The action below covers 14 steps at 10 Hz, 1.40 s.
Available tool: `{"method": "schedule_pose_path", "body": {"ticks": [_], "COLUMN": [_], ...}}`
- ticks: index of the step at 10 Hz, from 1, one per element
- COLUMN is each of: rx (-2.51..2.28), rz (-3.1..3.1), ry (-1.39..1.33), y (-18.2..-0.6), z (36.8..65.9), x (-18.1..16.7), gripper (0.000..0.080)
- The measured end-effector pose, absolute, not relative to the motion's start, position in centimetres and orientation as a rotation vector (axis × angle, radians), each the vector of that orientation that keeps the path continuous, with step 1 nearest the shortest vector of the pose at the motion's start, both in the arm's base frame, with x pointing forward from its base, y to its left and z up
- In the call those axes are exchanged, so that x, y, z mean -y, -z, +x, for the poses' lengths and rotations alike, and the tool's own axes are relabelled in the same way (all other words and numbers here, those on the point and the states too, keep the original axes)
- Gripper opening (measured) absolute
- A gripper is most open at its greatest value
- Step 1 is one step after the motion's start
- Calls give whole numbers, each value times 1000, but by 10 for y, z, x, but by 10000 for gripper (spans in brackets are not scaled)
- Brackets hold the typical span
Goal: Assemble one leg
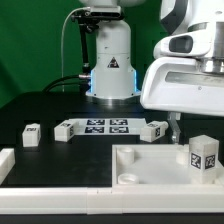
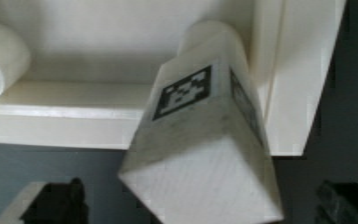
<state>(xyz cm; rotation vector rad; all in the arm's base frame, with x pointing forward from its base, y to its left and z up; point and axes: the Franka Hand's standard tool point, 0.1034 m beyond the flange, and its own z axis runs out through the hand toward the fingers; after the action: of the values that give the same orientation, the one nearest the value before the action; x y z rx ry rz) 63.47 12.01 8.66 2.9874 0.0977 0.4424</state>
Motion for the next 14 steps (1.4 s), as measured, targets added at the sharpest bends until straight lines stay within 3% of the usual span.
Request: {"method": "schedule_pose_path", "body": {"ticks": [2, 4, 6, 7, 8, 9, 14], "rx": [-468, -482, -482, -482, -482, -482, -287], "rz": [2915, 2911, 2910, 2910, 2910, 2910, 2955], "ry": [-420, -417, -417, -417, -426, -430, -451], "y": [-93, -92, -92, -92, -94, -94, -95], "z": [635, 635, 635, 635, 637, 637, 638], "x": [-118, -117, -117, -117, -118, -118, -119], "gripper": [649, 622, 348, 348, 167, 57, 2]}}
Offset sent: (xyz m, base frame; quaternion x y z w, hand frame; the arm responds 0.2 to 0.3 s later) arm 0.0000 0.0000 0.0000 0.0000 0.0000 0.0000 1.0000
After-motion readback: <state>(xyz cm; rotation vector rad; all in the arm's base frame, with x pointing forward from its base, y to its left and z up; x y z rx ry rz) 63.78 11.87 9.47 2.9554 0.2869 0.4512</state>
